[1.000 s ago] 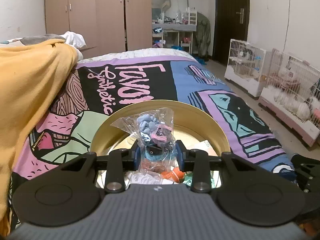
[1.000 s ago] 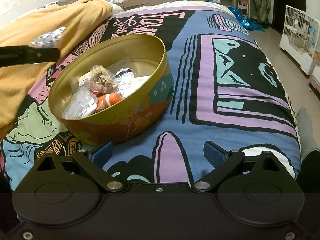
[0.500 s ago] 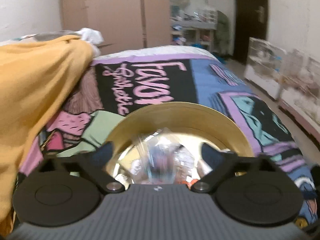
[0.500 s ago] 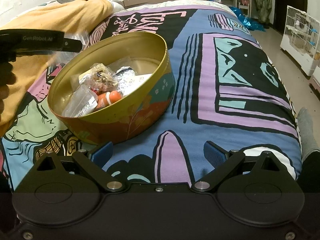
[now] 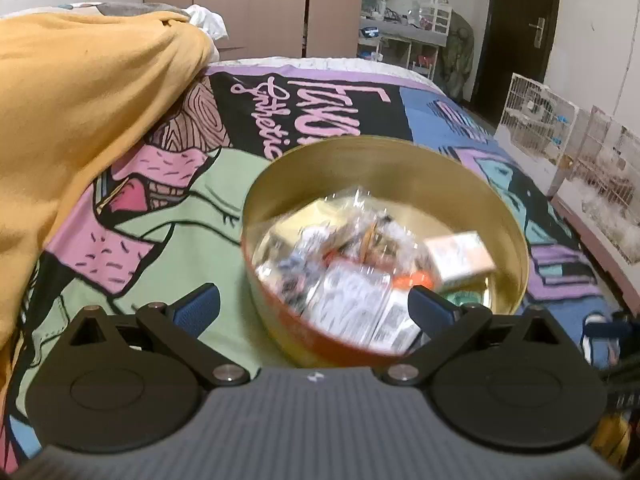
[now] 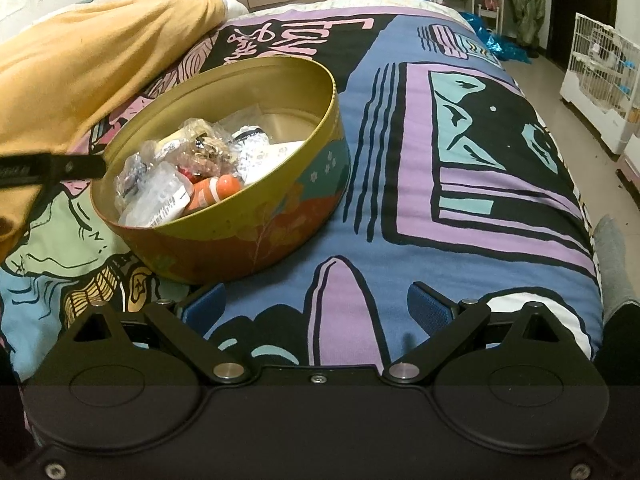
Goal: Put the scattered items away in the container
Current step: 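Raise the open left gripper away from the tin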
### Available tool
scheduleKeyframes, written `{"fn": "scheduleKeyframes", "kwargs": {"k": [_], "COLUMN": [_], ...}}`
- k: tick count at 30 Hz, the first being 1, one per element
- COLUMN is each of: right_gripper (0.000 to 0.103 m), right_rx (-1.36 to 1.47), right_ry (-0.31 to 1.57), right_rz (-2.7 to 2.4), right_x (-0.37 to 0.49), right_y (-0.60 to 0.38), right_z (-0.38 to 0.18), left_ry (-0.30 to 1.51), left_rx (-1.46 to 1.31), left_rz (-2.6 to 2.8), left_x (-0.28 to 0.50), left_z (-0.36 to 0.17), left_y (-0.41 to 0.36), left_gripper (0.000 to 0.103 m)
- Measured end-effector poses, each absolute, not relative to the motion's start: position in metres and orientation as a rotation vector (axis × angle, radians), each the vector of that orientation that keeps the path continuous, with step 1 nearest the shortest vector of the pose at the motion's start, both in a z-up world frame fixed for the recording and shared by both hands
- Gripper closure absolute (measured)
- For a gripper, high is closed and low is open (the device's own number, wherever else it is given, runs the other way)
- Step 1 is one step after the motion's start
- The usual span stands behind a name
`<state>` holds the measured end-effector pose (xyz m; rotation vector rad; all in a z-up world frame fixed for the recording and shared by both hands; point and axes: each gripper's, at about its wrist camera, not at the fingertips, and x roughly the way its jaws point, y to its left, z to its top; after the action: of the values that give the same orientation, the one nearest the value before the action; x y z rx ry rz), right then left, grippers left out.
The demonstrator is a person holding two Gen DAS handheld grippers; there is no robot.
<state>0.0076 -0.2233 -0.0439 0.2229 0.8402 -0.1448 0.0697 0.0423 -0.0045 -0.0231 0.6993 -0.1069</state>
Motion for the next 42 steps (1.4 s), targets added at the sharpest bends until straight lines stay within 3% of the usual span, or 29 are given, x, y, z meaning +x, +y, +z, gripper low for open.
{"fn": "scheduleKeyframes", "kwargs": {"k": [17, 42], "right_gripper": [0.005, 0.005], "right_rx": [0.198, 0.185], "right_ry": [0.846, 0.867], "right_rz": [-0.135, -0.155], "right_x": [0.011, 0.022], "right_y": [-0.217, -0.216], "right_z": [-0.047, -0.055], "left_ry": [0.679, 0.688], "left_rx": [-0.053, -0.044], "left_rz": [-0.158, -0.098], "left_x": [0.021, 0.019], "left_z": [-0.041, -0.071], "left_y": [0.053, 0.057], "left_gripper": [0.000, 0.000]}}
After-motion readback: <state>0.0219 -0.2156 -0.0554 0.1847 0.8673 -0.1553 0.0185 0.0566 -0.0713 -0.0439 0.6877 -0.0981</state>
